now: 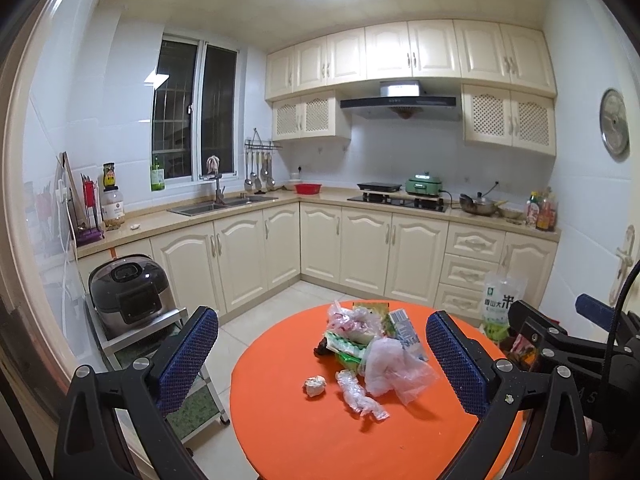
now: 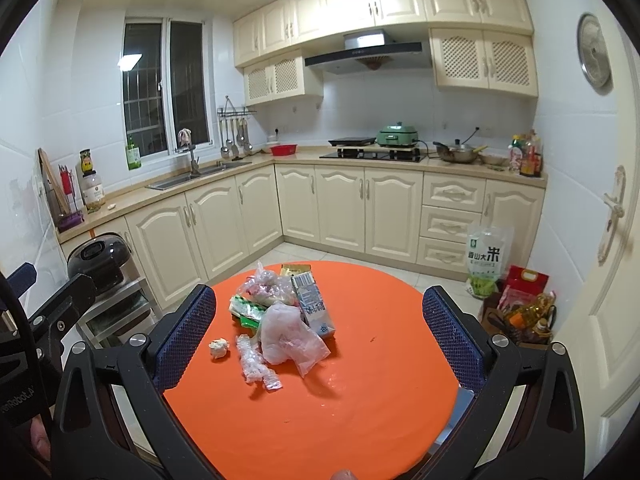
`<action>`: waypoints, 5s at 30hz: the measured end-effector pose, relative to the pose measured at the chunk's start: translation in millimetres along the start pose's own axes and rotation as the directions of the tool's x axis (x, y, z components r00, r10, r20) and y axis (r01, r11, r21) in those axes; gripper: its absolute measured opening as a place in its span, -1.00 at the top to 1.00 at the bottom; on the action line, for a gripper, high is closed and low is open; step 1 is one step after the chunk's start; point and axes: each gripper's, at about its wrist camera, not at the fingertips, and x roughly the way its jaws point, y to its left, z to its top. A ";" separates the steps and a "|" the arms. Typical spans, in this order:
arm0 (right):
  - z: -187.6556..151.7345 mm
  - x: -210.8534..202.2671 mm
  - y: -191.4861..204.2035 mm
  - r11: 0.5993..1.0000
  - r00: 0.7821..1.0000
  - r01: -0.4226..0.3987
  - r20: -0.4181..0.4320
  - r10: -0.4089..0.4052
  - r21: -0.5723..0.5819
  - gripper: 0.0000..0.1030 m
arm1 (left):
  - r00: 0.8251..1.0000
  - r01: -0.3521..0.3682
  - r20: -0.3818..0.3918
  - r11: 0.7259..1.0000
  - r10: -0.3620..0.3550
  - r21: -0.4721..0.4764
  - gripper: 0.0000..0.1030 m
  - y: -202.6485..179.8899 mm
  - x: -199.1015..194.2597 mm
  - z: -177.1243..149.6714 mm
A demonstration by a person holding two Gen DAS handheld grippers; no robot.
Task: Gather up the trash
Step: 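Approach the trash pile on the orange table with both tools open, then grasp the crumpled plastic bottle with the left tool while the right tool grasps the clear bag, then carry both items to the blue bin and open both tools to drop them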
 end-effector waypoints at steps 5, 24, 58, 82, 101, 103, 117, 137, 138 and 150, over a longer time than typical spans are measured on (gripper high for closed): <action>1.1 6.8 -1.1 1.000 1.000 0.002 -0.012 -0.002 -0.001 -1.00 | 1.000 0.002 -0.019 1.000 -0.002 -0.003 -0.99 -0.9 13.9 -0.7; -29.4 112.0 -28.8 1.000 0.976 0.007 -0.219 -0.001 0.024 -1.00 | 0.974 -0.021 -0.225 1.000 0.019 -0.005 -0.98 -4.0 129.7 -24.5; -90.3 252.1 -29.8 0.984 0.852 -0.143 -0.492 0.178 0.108 -1.00 | 0.807 0.058 -0.585 0.996 -0.082 -0.061 -0.07 -13.1 371.0 -72.6; -116.3 254.7 6.3 0.926 0.792 -0.306 -0.481 0.377 0.222 0.45 | 0.833 0.144 -0.520 0.982 -0.189 -0.126 0.61 46.6 304.0 -86.0; -87.5 128.5 -125.5 0.889 0.893 -0.296 -0.230 0.388 0.350 0.45 | 0.881 0.316 -0.376 0.949 -0.287 0.017 0.62 -50.4 188.8 -38.2; -85.7 118.6 -147.0 0.892 0.909 -0.272 -0.208 0.361 0.361 0.45 | 0.877 0.354 -0.365 0.934 -0.314 0.048 0.62 -77.9 180.1 -33.8; -107.5 87.0 -330.8 0.882 0.974 0.070 -0.223 0.040 0.465 0.45 | 0.764 0.578 -0.443 0.803 -0.469 0.148 0.62 -253.2 214.8 -45.8; -266.5 246.5 -494.8 0.736 0.841 0.294 -0.531 0.104 0.609 0.44 | 0.531 0.661 -0.801 0.727 -0.277 0.187 0.61 -516.2 498.1 -154.7; -271.7 254.6 -499.4 0.727 0.836 0.296 -0.536 0.116 0.619 0.44 | 0.521 0.656 -0.814 0.731 -0.258 0.188 0.57 -528.1 514.1 -160.5; -304.2 275.0 -528.8 0.650 0.828 0.341 -0.545 0.135 0.679 -0.22 | 0.556 0.591 -0.820 0.760 -0.139 0.271 -0.39 -605.7 585.8 -179.2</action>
